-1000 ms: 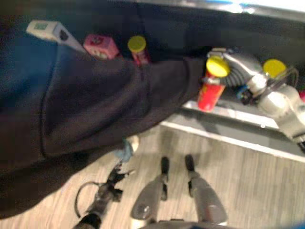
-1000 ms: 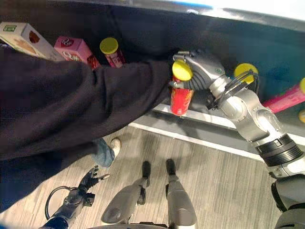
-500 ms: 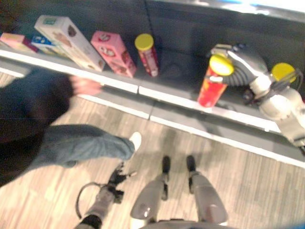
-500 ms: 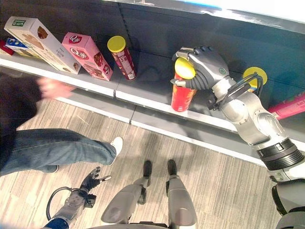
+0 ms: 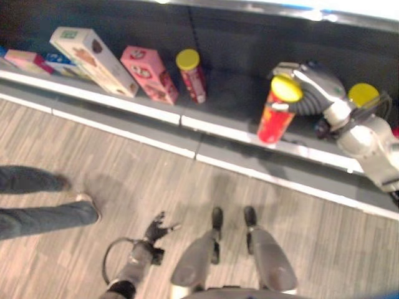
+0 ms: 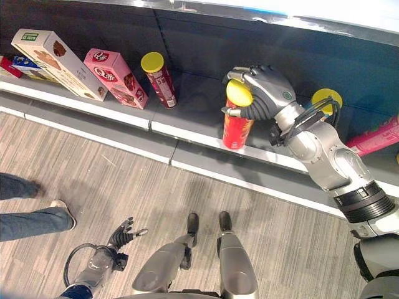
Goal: Put the goods on the table back onto the shelves and tidy them up.
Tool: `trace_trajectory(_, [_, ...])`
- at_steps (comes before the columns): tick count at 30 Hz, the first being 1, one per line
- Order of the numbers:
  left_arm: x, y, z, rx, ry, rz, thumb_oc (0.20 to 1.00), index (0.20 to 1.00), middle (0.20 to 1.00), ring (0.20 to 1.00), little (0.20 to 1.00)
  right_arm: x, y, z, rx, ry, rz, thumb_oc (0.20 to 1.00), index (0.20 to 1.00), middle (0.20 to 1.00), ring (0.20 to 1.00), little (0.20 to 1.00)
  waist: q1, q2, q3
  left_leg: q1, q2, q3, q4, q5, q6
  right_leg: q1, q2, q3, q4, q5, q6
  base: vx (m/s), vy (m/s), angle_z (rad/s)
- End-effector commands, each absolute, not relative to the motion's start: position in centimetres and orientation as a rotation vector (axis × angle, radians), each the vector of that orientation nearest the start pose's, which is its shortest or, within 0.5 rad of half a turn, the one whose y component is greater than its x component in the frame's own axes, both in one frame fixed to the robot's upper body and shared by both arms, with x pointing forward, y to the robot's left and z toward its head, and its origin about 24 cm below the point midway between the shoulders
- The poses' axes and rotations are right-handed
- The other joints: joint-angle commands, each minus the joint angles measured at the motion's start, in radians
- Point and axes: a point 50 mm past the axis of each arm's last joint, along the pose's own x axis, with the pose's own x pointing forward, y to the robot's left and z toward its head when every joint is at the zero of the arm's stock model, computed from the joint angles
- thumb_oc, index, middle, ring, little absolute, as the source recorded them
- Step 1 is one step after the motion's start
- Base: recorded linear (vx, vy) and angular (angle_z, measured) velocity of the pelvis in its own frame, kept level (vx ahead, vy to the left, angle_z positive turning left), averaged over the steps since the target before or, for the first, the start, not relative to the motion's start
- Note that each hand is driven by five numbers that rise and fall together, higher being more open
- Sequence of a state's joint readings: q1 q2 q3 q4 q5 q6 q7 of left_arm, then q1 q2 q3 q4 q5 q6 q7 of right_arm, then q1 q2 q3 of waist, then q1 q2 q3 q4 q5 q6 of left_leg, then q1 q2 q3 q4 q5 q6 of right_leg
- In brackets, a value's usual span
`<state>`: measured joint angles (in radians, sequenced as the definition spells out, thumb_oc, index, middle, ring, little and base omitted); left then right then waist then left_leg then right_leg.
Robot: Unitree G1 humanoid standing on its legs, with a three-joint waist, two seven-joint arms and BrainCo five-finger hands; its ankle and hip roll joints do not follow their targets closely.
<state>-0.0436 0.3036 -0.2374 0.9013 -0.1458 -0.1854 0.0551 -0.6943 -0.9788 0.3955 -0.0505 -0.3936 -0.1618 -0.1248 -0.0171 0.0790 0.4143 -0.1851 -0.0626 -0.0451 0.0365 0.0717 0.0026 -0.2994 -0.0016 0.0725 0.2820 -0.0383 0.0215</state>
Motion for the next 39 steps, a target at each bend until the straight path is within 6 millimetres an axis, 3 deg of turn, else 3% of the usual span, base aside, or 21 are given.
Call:
trace_trajectory(1, [16.9, 22.8, -11.5, 0.292, 0.714, 0.023, 1.0, 1.0, 1.0, 1.0, 1.0, 30.2, -15.1, 26.8, -1.337, -0.978, 0.162, 0.2, 0.2, 0.2, 0.2, 0.2, 0.026, -0.061, -0.084, -0.013, 0.04, 0.018, 0.145, -0.192, -0.042, 0.093, -0.146, 0.022, -0.165, 0.037, 0.138, -0.01, -0.049, 0.04])
trace_trajectory(3, [17.2, 22.8, -11.3, 0.296, 0.706, 0.02, 1.0, 1.0, 1.0, 1.0, 1.0, 30.2, -15.7, 27.1, -1.361, -0.97, 0.133, 0.2, 0.2, 0.2, 0.2, 0.2, 0.027, -0.055, -0.077, -0.02, 0.035, 0.004, 0.151, -0.193, -0.049, 0.091, -0.147, 0.023, -0.161, 0.03, 0.138, -0.03, -0.086, 0.12])
trace_trajectory(6, [17.3, 23.2, -11.0, 0.29, 0.692, 0.03, 1.0, 1.0, 1.0, 1.0, 1.0, 30.2, -15.9, 28.3, -1.363, -0.999, 0.093, 0.2, 0.2, 0.2, 0.2, 0.2, 0.035, -0.065, -0.05, -0.095, 0.024, -0.04, 0.286, -0.208, -0.086, 0.077, -0.153, 0.032, -0.153, 0.032, 0.127, -0.05, -0.003, 0.34])
trace_trajectory(8, [17.3, 23.5, -10.9, 0.29, 0.687, 0.037, 1.0, 1.0, 1.0, 1.0, 1.0, 30.4, -16.5, 28.7, -1.355, -0.994, 0.058, 0.2, 0.2, 0.2, 0.2, 0.2, 0.047, -0.08, -0.038, -0.148, 0.089, -0.108, 0.336, -0.189, -0.13, 0.073, -0.175, 0.047, -0.166, 0.032, 0.134, 0.02, 0.142, 0.39])
trace_trajectory(11, [17.3, 24.2, -10.5, 0.309, 0.669, 0.038, 1.0, 1.0, 1.0, 1.0, 1.0, 30.3, -16.4, 29.5, -1.365, -1.018, 0.034, 0.2, 0.2, 0.2, 0.2, 0.2, 0.059, -0.063, -0.058, -0.131, 0.193, -0.237, 0.155, -0.096, -0.159, 0.083, -0.193, 0.094, -0.223, 0.035, 0.161, 0.12, 0.282, 0.13])
trace_trajectory(12, [17.3, 24.2, -10.5, 0.308, 0.67, 0.038, 1.0, 1.0, 1.0, 1.0, 1.0, 30.3, -16.4, 29.5, -1.366, -1.018, 0.035, 0.2, 0.2, 0.2, 0.2, 0.2, 0.059, -0.062, -0.059, -0.122, 0.198, -0.236, 0.137, -0.089, -0.161, 0.085, -0.19, 0.094, -0.227, 0.038, 0.158, 0.11, 0.346, -0.21])
trace_trajectory(13, [17.1, 24.5, -10.5, 0.335, 0.677, 0.028, 1.0, 1.0, 1.0, 1.0, 1.0, 30.4, -17.0, 29.4, -1.384, -1.005, 0.007, 0.2, 0.2, 0.2, 0.2, 0.2, 0.055, -0.046, -0.082, -0.122, 0.217, -0.228, 0.102, -0.097, -0.169, 0.081, -0.228, 0.097, -0.269, 0.066, 0.179, 0.12, 0.398, -0.31])
trace_trajectory(17, [17.5, 24.9, -10.3, 0.335, 0.672, 0.036, 1.0, 1.0, 1.0, 1.0, 1.0, 30.4, -18.5, 29.5, -1.432, -0.959, -0.06, 0.2, 0.2, 0.2, 0.2, 0.2, 0.046, -0.025, -0.095, -0.128, 0.108, -0.179, 0.153, -0.171, -0.125, 0.076, -0.331, 0.107, -0.316, 0.162, 0.182, 0.15, 0.491, -0.26])
trace_trajectory(18, [17.7, 25.4, -10.0, 0.337, 0.667, 0.062, 1.0, 1.0, 1.0, 1.0, 1.0, 30.6, -18.4, 29.5, -1.417, -0.962, -0.065, 0.2, 0.2, 0.2, 0.2, 0.2, 0.057, -0.026, -0.088, -0.12, 0.103, -0.149, 0.156, -0.183, -0.115, 0.055, -0.336, 0.074, -0.312, 0.211, 0.174, 0.07, 0.348, -0.09])
trace_trajectory(19, [17.7, 25.8, -9.9, 0.331, 0.665, 0.08, 1.0, 1.0, 1.0, 1.0, 1.0, 30.7, -18.3, 29.7, -1.414, -0.963, -0.068, 0.2, 0.2, 0.2, 0.2, 0.2, 0.064, -0.029, -0.087, -0.118, 0.102, -0.123, 0.142, -0.176, -0.106, 0.038, -0.339, 0.028, -0.307, 0.214, 0.168, 0.03, 0.278, -0.12])
trace_trajectory(20, [17.7, 26.1, -9.8, 0.323, 0.662, 0.097, 1.0, 1.0, 1.0, 1.0, 1.0, 30.9, -18.1, 30.0, -1.419, -0.97, -0.068, 0.2, 0.2, 0.2, 0.2, 0.2, 0.071, -0.03, -0.085, -0.107, 0.108, -0.089, 0.113, -0.166, -0.098, 0.032, -0.324, -0.025, -0.3, 0.186, 0.163, 0.0, 0.23, -0.41])
trace_trajectory(24, [17.3, 26.6, -9.9, 0.301, 0.674, 0.142, 1.0, 1.0, 1.0, 1.0, 1.0, 31.3, -18.0, 31.3, -1.408, -0.991, -0.093, 0.2, 0.2, 0.2, 0.2, 0.2, 0.083, -0.057, -0.08, -0.062, 0.092, -0.019, 0.013, -0.128, -0.074, 0.051, -0.164, -0.111, -0.233, 0.071, 0.141, -0.02, 0.198, -0.52])
trace_trajectory(25, [17.3, 26.6, -9.9, 0.3, 0.674, 0.142, 1.0, 1.0, 1.0, 1.0, 1.0, 31.3, -18.0, 31.3, -1.408, -0.992, -0.093, 0.2, 0.2, 0.2, 0.2, 0.2, 0.082, -0.058, -0.082, -0.064, 0.09, -0.019, 0.01, -0.123, -0.073, 0.048, -0.166, -0.112, -0.234, 0.073, 0.141, -0.04, 0.085, -0.45])
trace_trajectory(26, [17.3, 26.9, -9.9, 0.299, 0.68, 0.165, 1.0, 1.0, 1.0, 1.0, 1.0, 31.7, -17.7, 31.4, -1.379, -1.005, -0.098, 0.2, 0.2, 0.2, 0.2, 0.2, 0.102, -0.073, -0.081, -0.067, 0.078, 0.014, -0.001, -0.121, -0.067, 0.07, -0.107, -0.173, -0.211, 0.017, 0.119, -0.03, 0.055, -0.44])
trace_trajectory(28, [17.2, 26.6, -10.1, 0.291, 0.683, 0.15, 1.0, 1.0, 1.0, 1.0, 1.0, 31.7, -17.8, 31.5, -1.385, -1.0, -0.106, 0.2, 0.2, 0.2, 0.2, 0.2, 0.104, -0.077, -0.089, -0.071, 0.062, 0.009, -0.007, -0.118, -0.067, 0.086, -0.105, -0.174, -0.236, 0.007, 0.114, 0.01, 0.042, -0.21])
trace_trajectory(29, [17.3, 26.3, -10.1, 0.281, 0.681, 0.145, 1.0, 1.0, 1.0, 1.0, 1.0, 31.7, -18.4, 31.5, -1.403, -0.987, -0.135, 0.2, 0.2, 0.2, 0.2, 0.2, 0.089, -0.078, -0.079, -0.07, 0.05, 0.008, 0.012, -0.131, -0.066, 0.056, -0.079, -0.124, -0.226, 0.02, 0.118, 0.06, 0.047, -0.08])
trace_trajectory(31, [17.4, 25.2, -10.2, 0.243, 0.662, 0.128, 1.0, 1.0, 1.0, 1.0, 1.0, 31.3, -18.6, 32.2, -1.403, -1.011, -0.171, 0.2, 0.2, 0.2, 0.2, 0.2, 0.084, -0.069, -0.061, -0.087, 0.034, 0.007, 0.089, -0.156, -0.073, 0.062, -0.082, -0.128, -0.234, 0.022, 0.098, 0.04, 0.062, 0.05])
trace_trajectory(33, [17.9, 25.2, -9.8, 0.234, 0.634, 0.14, 1.0, 1.0, 1.0, 1.0, 1.0, 31.1, -18.1, 32.4, -1.376, -1.049, -0.168, 0.2, 0.2, 0.2, 0.2, 0.2, 0.096, -0.081, -0.035, -0.147, 0.025, -0.048, 0.174, -0.15, -0.109, 0.06, -0.09, -0.13, -0.251, 0.025, 0.095, 0.0, 0.0, 0.0])
trace_trajectory(35, [18.1, 25.2, -9.6, 0.223, 0.619, 0.142, 1.0, 1.0, 1.0, 1.0, 1.0, 31.1, -18.3, 32.7, -1.383, -1.047, -0.178, 0.2, 0.2, 0.2, 0.2, 0.2, 0.103, -0.082, -0.038, -0.197, 0.064, -0.11, 0.141, -0.106, -0.13, 0.062, -0.099, -0.123, -0.268, 0.016, 0.106, 0.08, 0.091, 0.05])
trace_trajectory(37, [18.2, 25.4, -9.2, 0.232, 0.602, 0.137, 1.0, 1.0, 1.0, 1.0, 1.0, 31.1, -18.2, 33.1, -1.379, -1.065, -0.185, 0.2, 0.2, 0.2, 0.2, 0.2, 0.126, -0.072, -0.048, -0.219, 0.107, -0.173, 0.028, -0.047, -0.134, 0.062, -0.091, -0.106, -0.272, 0.004, 0.109, 0.12, 0.129, 0.01])
trace_trajectory(39, [18.5, 25.7, -8.9, 0.239, 0.588, 0.145, 1.0, 1.0, 1.0, 1.0, 1.0, 31.1, -18.4, 34.0, -1.394, -1.078, -0.221, 0.2, 0.2, 0.2, 0.2, 0.2, 0.136, -0.046, -0.054, -0.206, 0.129, -0.2, -0.064, -0.018, -0.139, 0.052, -0.079, -0.078, -0.264, -0.009, 0.111, 0.04, 0.146, -0.28])
